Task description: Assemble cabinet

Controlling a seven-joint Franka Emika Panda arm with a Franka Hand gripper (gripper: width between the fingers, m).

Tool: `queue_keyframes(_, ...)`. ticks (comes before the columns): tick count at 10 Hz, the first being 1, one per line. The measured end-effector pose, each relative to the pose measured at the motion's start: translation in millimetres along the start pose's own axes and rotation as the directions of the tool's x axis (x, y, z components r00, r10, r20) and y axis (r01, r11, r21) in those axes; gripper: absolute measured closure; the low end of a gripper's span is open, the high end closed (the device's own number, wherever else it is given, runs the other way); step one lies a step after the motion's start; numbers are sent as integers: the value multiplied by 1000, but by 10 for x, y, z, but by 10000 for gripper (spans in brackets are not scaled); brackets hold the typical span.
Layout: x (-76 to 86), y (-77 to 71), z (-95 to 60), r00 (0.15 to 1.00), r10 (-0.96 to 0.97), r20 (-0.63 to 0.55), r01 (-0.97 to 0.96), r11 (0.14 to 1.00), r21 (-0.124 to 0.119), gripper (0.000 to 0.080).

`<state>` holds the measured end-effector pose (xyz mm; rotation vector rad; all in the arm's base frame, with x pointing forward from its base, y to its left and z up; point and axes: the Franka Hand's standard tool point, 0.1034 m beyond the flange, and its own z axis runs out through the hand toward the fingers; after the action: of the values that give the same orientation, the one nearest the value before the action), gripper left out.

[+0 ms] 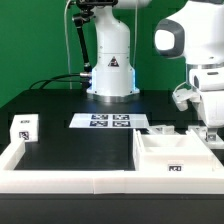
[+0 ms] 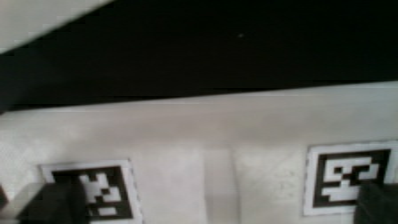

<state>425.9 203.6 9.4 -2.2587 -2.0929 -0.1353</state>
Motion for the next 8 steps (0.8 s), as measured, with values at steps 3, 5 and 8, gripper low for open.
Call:
queue_keyframes(3,-14,3,0,1000,3,1,-3,1000,0,454)
queue_keyframes(5,-44,20,-2,1000,8,0,-8,1000,-2,636)
queue_keyframes(8,-41,21,-6,1000,8,0,-8,1000,-2,732)
